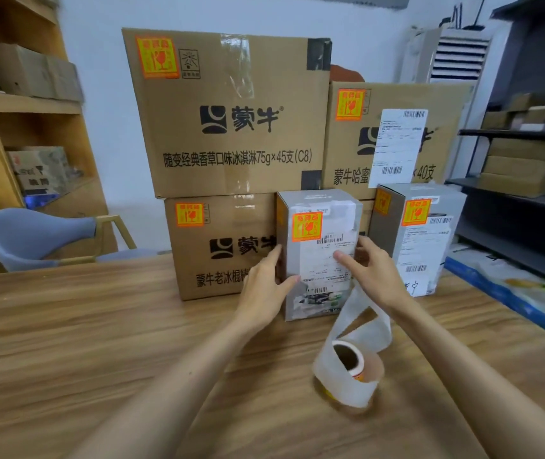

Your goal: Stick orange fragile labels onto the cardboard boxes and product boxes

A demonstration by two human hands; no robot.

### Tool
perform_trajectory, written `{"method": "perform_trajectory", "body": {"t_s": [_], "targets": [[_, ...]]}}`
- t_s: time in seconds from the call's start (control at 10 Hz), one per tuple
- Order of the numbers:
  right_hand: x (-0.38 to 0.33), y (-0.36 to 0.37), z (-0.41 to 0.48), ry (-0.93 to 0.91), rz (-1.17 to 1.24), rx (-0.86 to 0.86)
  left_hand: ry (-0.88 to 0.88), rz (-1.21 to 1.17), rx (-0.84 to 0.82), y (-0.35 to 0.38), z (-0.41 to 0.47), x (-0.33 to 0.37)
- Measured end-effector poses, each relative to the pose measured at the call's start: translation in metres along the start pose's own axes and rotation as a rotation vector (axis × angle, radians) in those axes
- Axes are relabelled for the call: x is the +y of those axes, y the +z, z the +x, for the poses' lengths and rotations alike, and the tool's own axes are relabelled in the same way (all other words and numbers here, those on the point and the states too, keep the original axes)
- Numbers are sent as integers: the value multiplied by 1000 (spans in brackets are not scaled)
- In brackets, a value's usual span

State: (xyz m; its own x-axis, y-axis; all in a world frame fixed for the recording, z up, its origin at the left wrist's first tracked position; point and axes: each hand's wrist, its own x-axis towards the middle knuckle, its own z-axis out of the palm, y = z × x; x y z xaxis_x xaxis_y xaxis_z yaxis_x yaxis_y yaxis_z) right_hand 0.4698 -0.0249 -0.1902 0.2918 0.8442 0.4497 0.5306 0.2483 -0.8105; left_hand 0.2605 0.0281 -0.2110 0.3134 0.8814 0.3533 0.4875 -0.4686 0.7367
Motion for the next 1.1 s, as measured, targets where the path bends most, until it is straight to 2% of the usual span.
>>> {"method": "perform_trajectory", "body": {"t_s": [0.4,0.7,0.8,0.9,1.0,1.1], "targets": [[25,-35,0,50,-125,116,56,-1,-72,39,18,22],[19,-36,-3,92,-120,102,22,-72,-137,34,21,26],[15,-39,-2,116,-123,96,1,-18,-166,18,17,28],[8,-43,-10,139,-180,139,30,133,-181,-9,-1,22],[-14,-47,-29,77,-356,166,61,287,-138,-55,-35,17],[-28,-48,-72,-51,-455,193,89,304,-59,-99,-106,-3]]}}
